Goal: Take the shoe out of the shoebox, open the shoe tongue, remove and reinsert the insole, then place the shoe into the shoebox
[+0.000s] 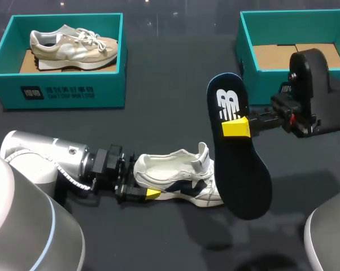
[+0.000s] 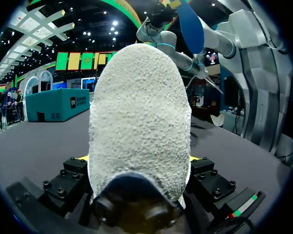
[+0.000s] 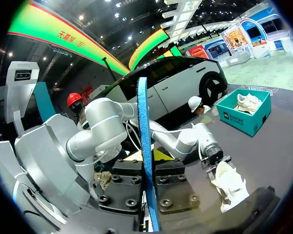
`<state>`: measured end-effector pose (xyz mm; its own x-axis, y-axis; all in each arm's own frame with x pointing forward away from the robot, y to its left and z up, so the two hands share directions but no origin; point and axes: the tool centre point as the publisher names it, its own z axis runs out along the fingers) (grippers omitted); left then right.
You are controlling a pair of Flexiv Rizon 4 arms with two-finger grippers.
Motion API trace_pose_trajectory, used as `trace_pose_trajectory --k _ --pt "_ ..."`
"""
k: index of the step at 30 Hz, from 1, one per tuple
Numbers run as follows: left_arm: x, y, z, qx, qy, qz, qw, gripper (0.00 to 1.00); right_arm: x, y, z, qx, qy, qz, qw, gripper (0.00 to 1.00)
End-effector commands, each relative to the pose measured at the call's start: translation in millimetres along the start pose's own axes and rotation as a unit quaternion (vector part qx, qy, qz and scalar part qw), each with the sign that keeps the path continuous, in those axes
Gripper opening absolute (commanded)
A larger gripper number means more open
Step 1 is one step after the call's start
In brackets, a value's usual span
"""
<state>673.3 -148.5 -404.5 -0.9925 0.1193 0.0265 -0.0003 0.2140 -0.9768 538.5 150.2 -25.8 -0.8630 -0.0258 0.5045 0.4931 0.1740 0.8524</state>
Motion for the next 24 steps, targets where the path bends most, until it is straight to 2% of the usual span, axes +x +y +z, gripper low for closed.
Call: trace_pose_trajectory --k 1,21,22,23,24 --pt "0.1 0.0 0.6 0.0 0.0 0.0 1.0 0.0 6.1 -6.2 2.5 -0.036 -0.003 0.001 0.999 0.0" --pt "1.7 -0.1 -0.4 -0.004 -0.002 0.005 1.0 0.0 9.4 -12.0 11.6 -0.04 0.016 0.012 0.999 0.0" --pt "1.9 -0.4 -1.3 -0.005 -0.004 0.004 1.0 0.16 9.4 -12.0 11.6 -0.04 0.016 0.012 0.999 0.0" --pt "1.8 -0.9 -2.6 -0.005 -0.006 0.004 1.0 0.44 9.4 -12.0 11.6 -0.04 0.016 0.012 0.999 0.0" --pt "1.7 -1.3 -4.1 -0.005 -0.007 0.003 1.0 0.8 9.4 -12.0 11.6 -0.04 0.016 0.012 0.999 0.0"
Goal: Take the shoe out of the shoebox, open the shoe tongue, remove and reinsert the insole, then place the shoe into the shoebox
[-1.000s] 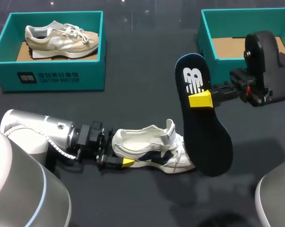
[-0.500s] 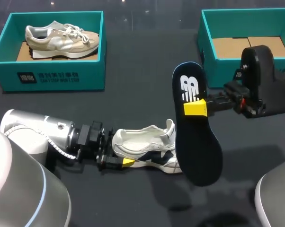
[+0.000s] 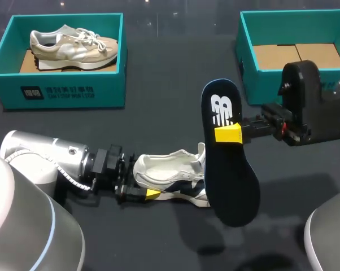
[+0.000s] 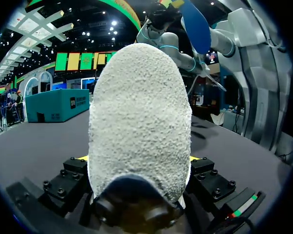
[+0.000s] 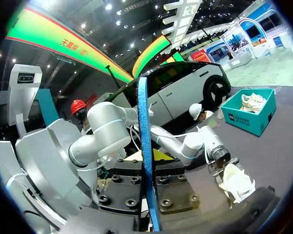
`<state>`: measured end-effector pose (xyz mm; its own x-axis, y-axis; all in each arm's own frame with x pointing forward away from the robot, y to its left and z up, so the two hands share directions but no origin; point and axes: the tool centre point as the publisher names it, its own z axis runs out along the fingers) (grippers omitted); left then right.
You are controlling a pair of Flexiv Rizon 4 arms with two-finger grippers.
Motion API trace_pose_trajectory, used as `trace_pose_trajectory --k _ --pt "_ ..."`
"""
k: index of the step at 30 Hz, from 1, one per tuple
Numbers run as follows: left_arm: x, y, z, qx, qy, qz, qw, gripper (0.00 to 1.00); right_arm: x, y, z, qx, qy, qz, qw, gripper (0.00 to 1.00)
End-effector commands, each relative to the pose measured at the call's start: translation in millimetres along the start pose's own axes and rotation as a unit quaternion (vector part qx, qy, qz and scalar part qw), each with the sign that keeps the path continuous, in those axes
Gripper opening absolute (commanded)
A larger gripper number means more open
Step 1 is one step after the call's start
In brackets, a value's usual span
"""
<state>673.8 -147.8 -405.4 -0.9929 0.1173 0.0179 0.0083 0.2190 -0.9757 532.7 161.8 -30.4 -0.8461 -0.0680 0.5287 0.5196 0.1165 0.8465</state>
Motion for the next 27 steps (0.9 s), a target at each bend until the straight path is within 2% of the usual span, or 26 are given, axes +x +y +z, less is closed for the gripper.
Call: trace_pose_trajectory --k 1,8,14,16,22,23,27 --pt "1.7 -2.6 -5.0 -0.004 -0.008 -0.002 1.0 1.0 6.9 -7.3 -1.2 -0.01 -0.007 0.0 1.0 0.0" --pt "0.7 -2.4 -17.9 -0.021 -0.018 0.001 1.0 1.0 6.9 -7.3 -1.2 -0.01 -0.007 0.0 1.0 0.0" --pt "3.4 -7.1 -32.3 -0.053 -0.014 0.01 0.998 1.0 6.9 -7.3 -1.2 -0.01 -0.007 0.0 1.0 0.0" --pt "4.1 -8.6 -36.5 -0.075 -0.012 0.01 0.997 1.0 6.9 -7.3 -1.2 -0.01 -0.007 0.0 1.0 0.0" --pt "4.6 -14.0 -52.9 -0.202 -0.017 -0.002 0.979 1.0 6.9 -7.3 -1.2 -0.01 -0.007 0.0 1.0 0.0" --pt "6.8 -17.3 -57.6 -0.214 -0.012 0.013 0.977 1.0 6.9 -7.3 -1.2 -0.01 -0.007 0.0 1.0 0.0" --pt "6.8 -17.3 -57.6 -0.214 -0.012 0.013 0.977 1.0 6.9 -7.3 -1.2 -0.01 -0.007 0.0 1.0 0.0"
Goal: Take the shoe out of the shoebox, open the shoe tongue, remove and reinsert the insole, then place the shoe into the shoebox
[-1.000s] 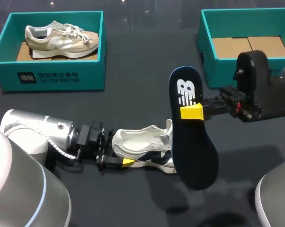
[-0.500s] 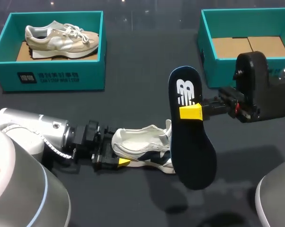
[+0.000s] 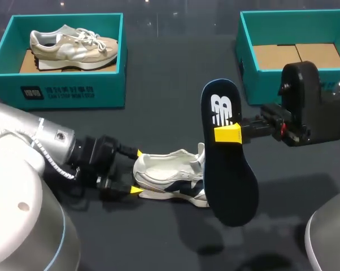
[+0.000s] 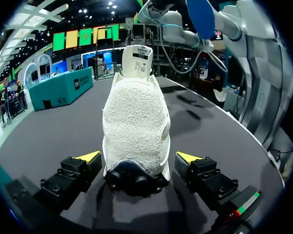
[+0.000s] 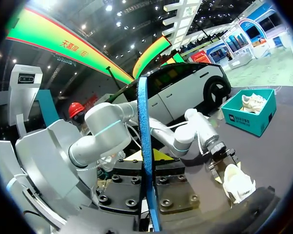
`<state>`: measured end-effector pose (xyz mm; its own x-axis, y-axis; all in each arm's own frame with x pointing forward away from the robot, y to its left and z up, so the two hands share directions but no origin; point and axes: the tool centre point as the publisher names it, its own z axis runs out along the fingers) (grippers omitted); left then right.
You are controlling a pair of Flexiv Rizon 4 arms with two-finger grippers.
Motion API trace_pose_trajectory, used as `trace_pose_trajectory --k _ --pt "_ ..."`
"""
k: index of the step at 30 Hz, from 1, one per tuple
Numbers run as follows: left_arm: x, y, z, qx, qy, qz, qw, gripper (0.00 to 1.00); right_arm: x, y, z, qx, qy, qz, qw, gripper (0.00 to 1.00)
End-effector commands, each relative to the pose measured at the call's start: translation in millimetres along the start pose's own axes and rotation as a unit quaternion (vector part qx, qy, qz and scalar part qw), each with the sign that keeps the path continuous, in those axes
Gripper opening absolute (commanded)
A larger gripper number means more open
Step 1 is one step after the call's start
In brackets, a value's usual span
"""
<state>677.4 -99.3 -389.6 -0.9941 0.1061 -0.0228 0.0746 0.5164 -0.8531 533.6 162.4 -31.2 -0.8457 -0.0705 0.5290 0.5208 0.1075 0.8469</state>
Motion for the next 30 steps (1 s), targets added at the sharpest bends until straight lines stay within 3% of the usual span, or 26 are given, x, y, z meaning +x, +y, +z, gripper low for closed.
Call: trace_pose_trajectory --k 1,11,12,24,25,26,30 --pt "3.9 -9.8 -10.6 -0.051 0.002 -0.002 0.999 1.0 8.1 -7.1 -1.8 -0.006 -0.008 0.0 1.0 0.0" --pt "3.9 -9.8 -10.6 -0.051 0.002 -0.002 0.999 1.0 8.1 -7.1 -1.8 -0.006 -0.008 0.0 1.0 0.0" --pt "7.2 -12.9 -9.8 -0.08 -0.016 0.009 0.997 1.0 8.1 -7.1 -1.8 -0.006 -0.008 0.0 1.0 0.0" --pt "14.2 -40.2 -30.3 -0.283 -0.01 0.016 0.959 1.0 8.1 -7.1 -1.8 -0.006 -0.008 0.0 1.0 0.0" --pt "13.0 -43.1 -30.9 -0.305 -0.026 0.024 0.952 1.0 8.1 -7.1 -1.8 -0.006 -0.008 0.0 1.0 0.0" --pt "10.8 -45.4 -32.2 -0.35 -0.064 0.017 0.934 1.0 8.1 -7.1 -1.8 -0.006 -0.008 0.0 1.0 0.0" --pt "10.8 -45.4 -32.2 -0.35 -0.064 0.017 0.934 1.0 8.1 -7.1 -1.8 -0.006 -0.008 0.0 1.0 0.0"
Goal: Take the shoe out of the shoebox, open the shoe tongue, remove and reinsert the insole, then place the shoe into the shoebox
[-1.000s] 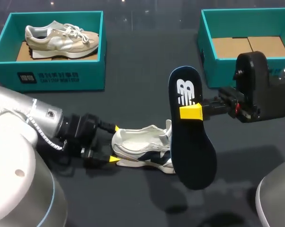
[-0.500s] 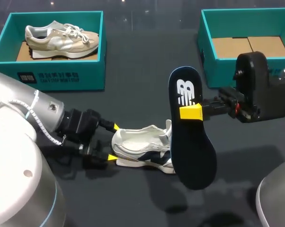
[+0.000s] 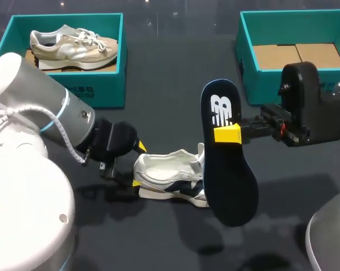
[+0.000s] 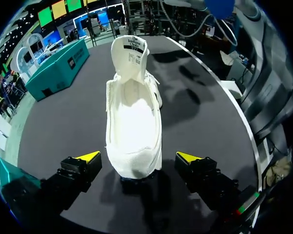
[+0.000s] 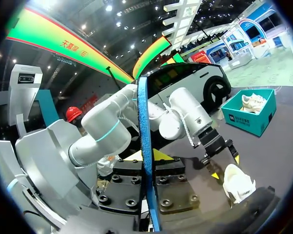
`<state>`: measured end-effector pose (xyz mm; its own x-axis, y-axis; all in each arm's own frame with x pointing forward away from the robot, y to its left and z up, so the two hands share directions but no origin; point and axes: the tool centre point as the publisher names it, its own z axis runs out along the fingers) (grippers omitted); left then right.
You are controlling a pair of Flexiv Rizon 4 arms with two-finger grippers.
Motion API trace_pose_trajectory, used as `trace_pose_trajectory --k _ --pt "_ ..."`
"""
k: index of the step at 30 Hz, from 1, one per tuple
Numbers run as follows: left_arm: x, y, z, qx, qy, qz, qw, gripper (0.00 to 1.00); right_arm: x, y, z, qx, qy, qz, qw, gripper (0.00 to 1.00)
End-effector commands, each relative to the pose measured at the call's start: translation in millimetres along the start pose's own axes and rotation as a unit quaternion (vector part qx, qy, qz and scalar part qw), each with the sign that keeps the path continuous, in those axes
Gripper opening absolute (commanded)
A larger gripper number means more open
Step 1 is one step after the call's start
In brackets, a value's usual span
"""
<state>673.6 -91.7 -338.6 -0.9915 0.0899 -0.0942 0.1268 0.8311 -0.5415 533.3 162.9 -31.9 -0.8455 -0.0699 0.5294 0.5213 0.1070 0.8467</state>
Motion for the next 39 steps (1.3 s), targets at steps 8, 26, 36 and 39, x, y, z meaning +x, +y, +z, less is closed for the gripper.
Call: trace_pose_trajectory --k 8,26,36,39 --pt "-1.4 -7.2 -0.8 -0.118 0.002 -0.006 0.993 1.0 8.2 -6.5 -2.4 -0.006 -0.008 0.0 1.0 0.0" --pt "-16.5 -27.6 7.8 -0.161 0.009 0.023 0.987 1.0 8.2 -6.5 -2.4 -0.006 -0.008 0.0 1.0 0.0" --pt "-31.6 -52.2 2.0 -0.149 0.011 0.028 0.988 1.0 8.2 -6.5 -2.4 -0.006 -0.008 0.0 1.0 0.0" --pt "-38.0 -64.2 10.0 -0.156 0.002 0.032 0.987 1.0 8.2 -6.5 -2.4 -0.006 -0.008 0.0 1.0 0.0"
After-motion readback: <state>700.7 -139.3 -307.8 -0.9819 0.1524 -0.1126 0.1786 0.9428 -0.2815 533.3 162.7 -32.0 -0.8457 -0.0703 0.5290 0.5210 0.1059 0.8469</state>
